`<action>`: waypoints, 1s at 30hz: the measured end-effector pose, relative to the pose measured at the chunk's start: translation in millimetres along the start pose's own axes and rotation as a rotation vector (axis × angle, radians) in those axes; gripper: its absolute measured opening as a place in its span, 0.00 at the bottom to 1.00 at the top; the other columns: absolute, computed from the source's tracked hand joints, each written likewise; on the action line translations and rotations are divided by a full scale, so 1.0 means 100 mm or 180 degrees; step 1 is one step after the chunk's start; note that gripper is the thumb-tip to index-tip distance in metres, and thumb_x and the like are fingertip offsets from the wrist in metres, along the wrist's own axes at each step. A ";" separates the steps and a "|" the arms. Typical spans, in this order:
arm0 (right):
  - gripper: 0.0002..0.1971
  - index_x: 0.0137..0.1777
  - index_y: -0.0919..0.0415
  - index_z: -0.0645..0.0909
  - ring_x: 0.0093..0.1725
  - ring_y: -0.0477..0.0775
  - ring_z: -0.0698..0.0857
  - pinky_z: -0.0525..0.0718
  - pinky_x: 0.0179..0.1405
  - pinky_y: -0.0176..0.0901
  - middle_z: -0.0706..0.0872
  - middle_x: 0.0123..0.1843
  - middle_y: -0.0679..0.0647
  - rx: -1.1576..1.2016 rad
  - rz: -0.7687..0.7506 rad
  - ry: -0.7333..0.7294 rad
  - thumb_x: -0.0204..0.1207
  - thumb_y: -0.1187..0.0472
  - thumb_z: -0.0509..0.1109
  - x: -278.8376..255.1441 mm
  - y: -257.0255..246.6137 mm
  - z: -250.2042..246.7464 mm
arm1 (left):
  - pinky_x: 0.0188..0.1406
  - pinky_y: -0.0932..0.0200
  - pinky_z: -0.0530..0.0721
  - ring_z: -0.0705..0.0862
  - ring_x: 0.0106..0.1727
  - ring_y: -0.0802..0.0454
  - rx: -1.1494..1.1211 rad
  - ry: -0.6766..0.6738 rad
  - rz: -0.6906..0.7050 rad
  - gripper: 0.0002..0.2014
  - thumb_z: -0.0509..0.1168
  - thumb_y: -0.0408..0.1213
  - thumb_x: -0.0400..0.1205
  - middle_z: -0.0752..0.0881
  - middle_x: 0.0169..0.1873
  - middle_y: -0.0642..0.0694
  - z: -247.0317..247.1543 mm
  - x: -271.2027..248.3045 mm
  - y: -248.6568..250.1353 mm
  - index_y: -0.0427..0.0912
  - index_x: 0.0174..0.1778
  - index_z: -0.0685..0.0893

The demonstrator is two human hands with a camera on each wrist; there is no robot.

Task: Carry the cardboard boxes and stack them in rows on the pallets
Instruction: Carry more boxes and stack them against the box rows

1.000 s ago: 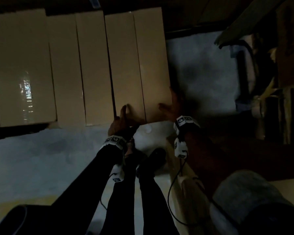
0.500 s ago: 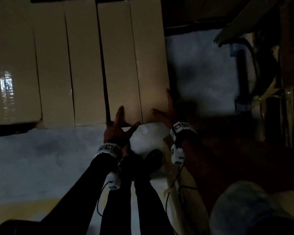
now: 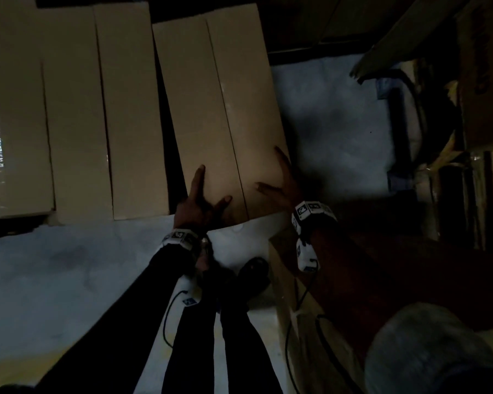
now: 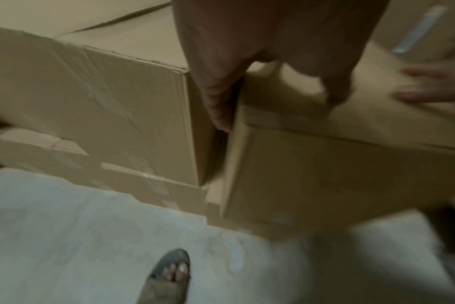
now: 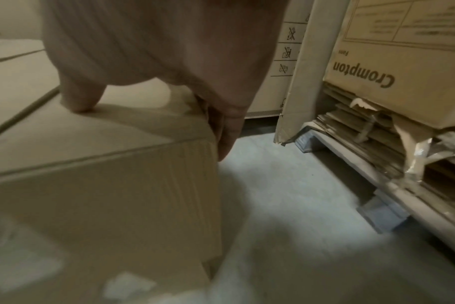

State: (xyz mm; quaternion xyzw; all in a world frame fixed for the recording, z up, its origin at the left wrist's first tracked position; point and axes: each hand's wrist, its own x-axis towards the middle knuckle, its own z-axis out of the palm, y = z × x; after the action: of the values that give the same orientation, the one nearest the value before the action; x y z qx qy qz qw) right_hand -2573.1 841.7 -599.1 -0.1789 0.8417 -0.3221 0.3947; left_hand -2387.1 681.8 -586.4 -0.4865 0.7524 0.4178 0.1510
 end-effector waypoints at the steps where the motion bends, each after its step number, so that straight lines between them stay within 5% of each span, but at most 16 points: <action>1: 0.55 0.87 0.26 0.46 0.87 0.59 0.63 0.68 0.83 0.63 0.57 0.91 0.49 -0.0130 -0.0019 -0.0002 0.68 0.34 0.81 0.03 -0.02 -0.02 | 0.63 0.47 0.87 0.89 0.56 0.32 0.0003 0.0084 0.0056 0.51 0.71 0.72 0.72 0.82 0.74 0.40 -0.03 0.05 0.03 0.80 0.84 0.44; 10: 0.57 0.88 0.28 0.50 0.85 0.59 0.66 0.70 0.82 0.61 0.61 0.89 0.46 -0.0185 -0.0003 0.0337 0.64 0.32 0.83 -0.04 -0.10 -0.10 | 0.59 0.44 0.88 0.88 0.56 0.32 0.0268 0.0564 0.0092 0.60 0.70 0.83 0.60 0.87 0.64 0.33 0.06 -0.05 0.19 0.78 0.85 0.45; 13: 0.57 0.88 0.28 0.48 0.84 0.62 0.69 0.72 0.81 0.60 0.64 0.89 0.49 -0.0503 0.0119 0.0465 0.63 0.23 0.77 -0.11 -0.30 -0.29 | 0.59 0.45 0.86 0.88 0.59 0.32 0.0304 0.0618 0.0140 0.60 0.69 0.84 0.59 0.86 0.62 0.32 -0.04 -0.17 0.35 0.77 0.85 0.48; 17: 0.58 0.88 0.29 0.48 0.84 0.64 0.70 0.71 0.82 0.61 0.67 0.88 0.50 -0.0746 0.0240 0.0472 0.61 0.18 0.72 -0.34 -0.69 -0.61 | 0.65 0.44 0.85 0.86 0.65 0.33 0.0369 0.0497 0.0369 0.61 0.69 0.85 0.58 0.83 0.71 0.32 -0.42 -0.41 0.64 0.76 0.86 0.49; 30: 0.61 0.90 0.36 0.45 0.83 0.63 0.71 0.71 0.79 0.59 0.68 0.87 0.55 -0.1034 -0.0181 0.0641 0.63 0.20 0.74 -2.07 -2.57 -1.59 | 0.60 0.47 0.88 0.90 0.57 0.39 0.0448 0.0978 0.0998 0.61 0.61 0.91 0.57 0.90 0.61 0.37 -2.06 -2.09 1.45 0.75 0.86 0.48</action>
State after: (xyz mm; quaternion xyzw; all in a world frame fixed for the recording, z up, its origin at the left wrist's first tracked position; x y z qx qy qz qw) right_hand -2556.0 833.1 -232.9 -0.2308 0.9125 -0.2092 0.2652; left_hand -2374.1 674.4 -258.6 -0.4097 0.8602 0.3037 0.0015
